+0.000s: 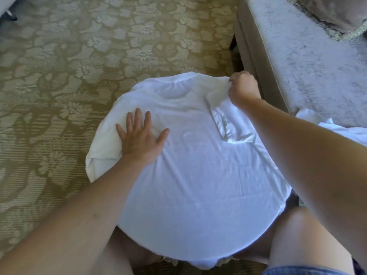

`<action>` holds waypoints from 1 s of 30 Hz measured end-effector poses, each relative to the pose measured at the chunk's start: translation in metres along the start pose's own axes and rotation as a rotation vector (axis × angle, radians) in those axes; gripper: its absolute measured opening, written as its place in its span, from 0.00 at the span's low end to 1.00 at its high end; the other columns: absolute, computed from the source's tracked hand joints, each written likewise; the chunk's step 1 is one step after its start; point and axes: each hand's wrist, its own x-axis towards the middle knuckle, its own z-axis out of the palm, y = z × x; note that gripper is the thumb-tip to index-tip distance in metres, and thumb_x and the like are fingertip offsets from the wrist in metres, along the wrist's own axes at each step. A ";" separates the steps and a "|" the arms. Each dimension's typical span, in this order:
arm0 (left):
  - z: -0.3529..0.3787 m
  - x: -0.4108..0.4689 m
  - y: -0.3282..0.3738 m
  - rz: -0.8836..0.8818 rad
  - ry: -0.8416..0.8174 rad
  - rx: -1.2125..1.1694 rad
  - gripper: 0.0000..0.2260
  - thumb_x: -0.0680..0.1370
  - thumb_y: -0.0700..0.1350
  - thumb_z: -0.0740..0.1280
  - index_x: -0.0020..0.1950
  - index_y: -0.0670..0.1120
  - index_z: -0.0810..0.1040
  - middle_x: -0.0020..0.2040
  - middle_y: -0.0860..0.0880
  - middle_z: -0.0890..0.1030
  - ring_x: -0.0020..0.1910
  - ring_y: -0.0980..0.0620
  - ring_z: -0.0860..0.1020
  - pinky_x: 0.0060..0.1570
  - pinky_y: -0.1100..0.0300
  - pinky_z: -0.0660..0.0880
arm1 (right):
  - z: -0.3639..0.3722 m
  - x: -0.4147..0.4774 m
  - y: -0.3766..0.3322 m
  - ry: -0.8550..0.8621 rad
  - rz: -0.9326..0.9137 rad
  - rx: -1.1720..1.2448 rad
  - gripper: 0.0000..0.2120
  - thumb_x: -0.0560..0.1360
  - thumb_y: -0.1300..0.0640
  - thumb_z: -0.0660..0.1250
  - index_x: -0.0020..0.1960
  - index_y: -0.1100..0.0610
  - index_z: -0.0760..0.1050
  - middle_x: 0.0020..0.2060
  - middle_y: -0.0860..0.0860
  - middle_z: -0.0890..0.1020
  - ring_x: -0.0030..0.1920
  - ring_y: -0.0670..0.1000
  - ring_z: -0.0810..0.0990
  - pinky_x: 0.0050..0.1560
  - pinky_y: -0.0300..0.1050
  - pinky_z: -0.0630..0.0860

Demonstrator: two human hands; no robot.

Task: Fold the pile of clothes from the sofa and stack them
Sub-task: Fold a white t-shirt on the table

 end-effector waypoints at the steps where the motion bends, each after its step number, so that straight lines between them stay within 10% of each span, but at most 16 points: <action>1: 0.001 -0.001 0.000 -0.004 0.002 -0.006 0.36 0.77 0.68 0.46 0.80 0.50 0.47 0.80 0.48 0.42 0.78 0.45 0.41 0.73 0.37 0.39 | -0.003 0.001 0.004 0.012 0.039 0.032 0.17 0.75 0.67 0.57 0.61 0.62 0.76 0.61 0.61 0.74 0.60 0.62 0.74 0.55 0.45 0.71; 13: -0.005 -0.015 -0.008 -0.126 -0.054 0.008 0.40 0.76 0.70 0.45 0.79 0.47 0.40 0.80 0.49 0.38 0.78 0.46 0.37 0.73 0.38 0.37 | 0.041 -0.135 0.017 -0.264 0.017 -0.207 0.33 0.79 0.34 0.46 0.79 0.50 0.49 0.79 0.53 0.46 0.78 0.57 0.44 0.74 0.64 0.43; 22: -0.005 0.030 0.025 -0.097 -0.164 0.005 0.40 0.76 0.71 0.44 0.79 0.48 0.40 0.79 0.49 0.37 0.77 0.45 0.36 0.72 0.36 0.37 | 0.029 -0.088 0.049 -0.344 0.047 -0.196 0.35 0.78 0.32 0.46 0.79 0.47 0.46 0.79 0.51 0.42 0.78 0.55 0.40 0.74 0.64 0.39; 30: -0.022 -0.031 -0.035 -0.247 0.215 -0.299 0.35 0.76 0.64 0.61 0.78 0.50 0.54 0.79 0.43 0.50 0.77 0.39 0.50 0.73 0.40 0.53 | -0.007 -0.163 0.096 0.133 0.285 0.099 0.36 0.76 0.40 0.61 0.77 0.56 0.56 0.76 0.59 0.57 0.76 0.61 0.56 0.73 0.62 0.52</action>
